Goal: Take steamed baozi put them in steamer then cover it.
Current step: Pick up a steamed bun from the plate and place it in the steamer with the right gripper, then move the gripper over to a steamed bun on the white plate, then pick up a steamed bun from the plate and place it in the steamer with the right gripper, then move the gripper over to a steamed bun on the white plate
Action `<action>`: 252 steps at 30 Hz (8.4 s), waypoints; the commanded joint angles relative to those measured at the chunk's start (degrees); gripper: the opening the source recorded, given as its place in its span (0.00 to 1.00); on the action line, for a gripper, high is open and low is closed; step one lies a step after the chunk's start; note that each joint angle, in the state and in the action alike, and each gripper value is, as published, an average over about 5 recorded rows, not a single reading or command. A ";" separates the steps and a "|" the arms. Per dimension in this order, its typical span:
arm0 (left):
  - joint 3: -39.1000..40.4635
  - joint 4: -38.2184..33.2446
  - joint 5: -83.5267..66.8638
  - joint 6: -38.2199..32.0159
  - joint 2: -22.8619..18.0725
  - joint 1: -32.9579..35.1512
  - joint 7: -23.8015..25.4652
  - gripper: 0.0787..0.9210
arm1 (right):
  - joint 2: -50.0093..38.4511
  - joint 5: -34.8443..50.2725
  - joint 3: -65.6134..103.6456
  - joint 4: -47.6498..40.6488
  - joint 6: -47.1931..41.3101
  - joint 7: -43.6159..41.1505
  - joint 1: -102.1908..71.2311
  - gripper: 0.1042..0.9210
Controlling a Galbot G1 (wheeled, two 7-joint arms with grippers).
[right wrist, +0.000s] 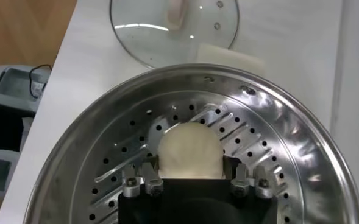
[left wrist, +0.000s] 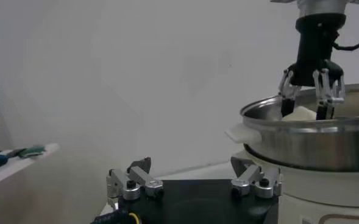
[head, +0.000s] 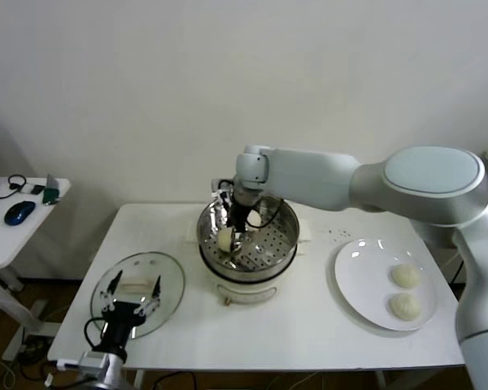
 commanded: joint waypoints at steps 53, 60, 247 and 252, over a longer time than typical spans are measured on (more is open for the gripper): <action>0.24 -0.93 -0.83 5.05 -1.21 -2.10 -1.88 0.88 | -59.50 -46.21 22.15 23.65 8.97 -8.35 -23.76 0.88; 0.16 -1.03 -0.67 5.35 -1.36 -2.03 -2.01 0.88 | -57.87 -47.36 24.13 21.10 9.00 -8.44 -27.22 0.88; -0.27 -1.78 -1.11 7.93 2.33 -1.30 -4.10 0.88 | -42.23 -54.69 43.22 -9.16 23.42 -11.12 -33.95 0.88; -0.14 -1.75 -1.09 8.01 2.32 -1.47 -4.15 0.88 | -42.08 -54.92 43.29 -9.84 23.69 -11.32 -34.08 0.88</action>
